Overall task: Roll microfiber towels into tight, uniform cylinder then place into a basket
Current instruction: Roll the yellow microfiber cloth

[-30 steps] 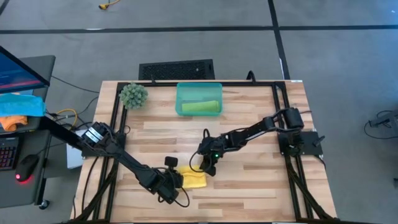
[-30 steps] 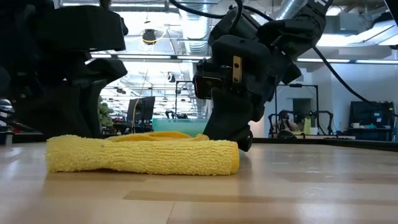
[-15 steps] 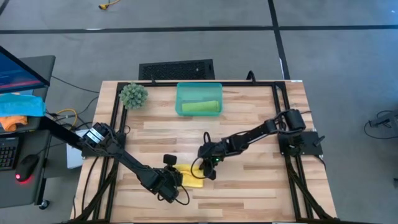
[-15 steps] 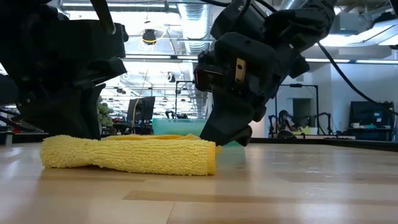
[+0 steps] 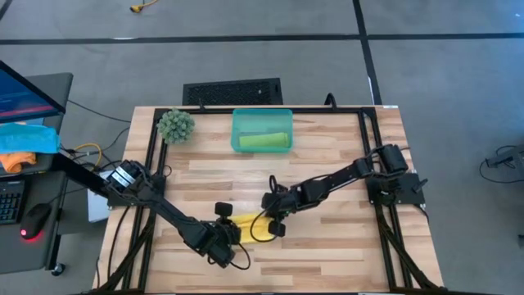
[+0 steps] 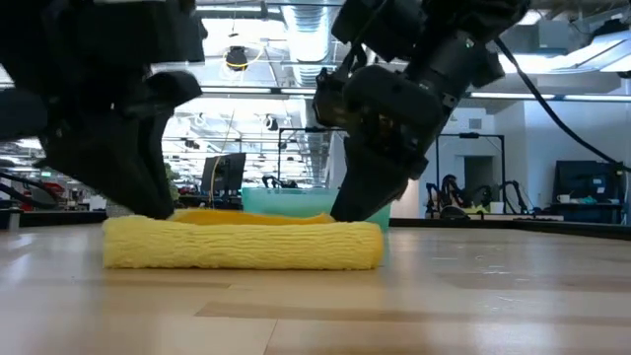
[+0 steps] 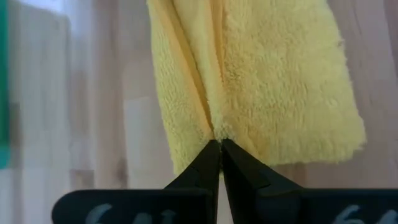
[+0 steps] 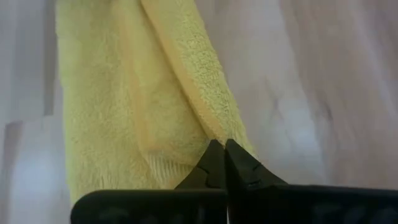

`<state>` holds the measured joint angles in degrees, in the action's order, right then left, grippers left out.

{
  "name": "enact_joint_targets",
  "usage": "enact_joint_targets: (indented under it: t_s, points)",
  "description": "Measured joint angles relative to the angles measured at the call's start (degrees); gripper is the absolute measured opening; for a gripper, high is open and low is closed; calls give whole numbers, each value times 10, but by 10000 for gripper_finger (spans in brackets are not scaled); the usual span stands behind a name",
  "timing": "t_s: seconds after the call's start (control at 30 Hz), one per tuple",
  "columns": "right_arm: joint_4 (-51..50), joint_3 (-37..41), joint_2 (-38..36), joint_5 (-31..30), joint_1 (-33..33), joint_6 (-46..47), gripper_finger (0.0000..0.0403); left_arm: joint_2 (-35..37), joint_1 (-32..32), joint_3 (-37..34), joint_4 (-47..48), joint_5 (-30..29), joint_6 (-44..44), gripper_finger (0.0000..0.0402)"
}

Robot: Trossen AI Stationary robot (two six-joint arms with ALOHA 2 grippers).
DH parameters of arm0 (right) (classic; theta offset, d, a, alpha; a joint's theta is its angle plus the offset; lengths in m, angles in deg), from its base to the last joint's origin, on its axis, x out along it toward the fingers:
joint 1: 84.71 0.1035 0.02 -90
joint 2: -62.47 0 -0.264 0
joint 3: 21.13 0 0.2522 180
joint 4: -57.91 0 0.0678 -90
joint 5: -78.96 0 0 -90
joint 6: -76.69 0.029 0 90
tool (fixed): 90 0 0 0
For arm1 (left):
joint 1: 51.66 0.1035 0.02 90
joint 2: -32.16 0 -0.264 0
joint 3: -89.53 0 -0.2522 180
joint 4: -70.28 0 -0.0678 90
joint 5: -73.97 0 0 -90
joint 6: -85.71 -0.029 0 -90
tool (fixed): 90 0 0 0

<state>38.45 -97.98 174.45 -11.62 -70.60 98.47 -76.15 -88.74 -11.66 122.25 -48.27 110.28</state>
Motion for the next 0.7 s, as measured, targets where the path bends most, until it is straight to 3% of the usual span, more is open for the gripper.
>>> enact_joint_targets:
  t_s: [0.3,0.7]
  points:
    - [-56,-37,0,-87,24,-26,2,2,-20,46,-25,4,2,6]
    - [-66,-40,0,-101,39,-30,10,2,-11,8,-65,36,22,6]
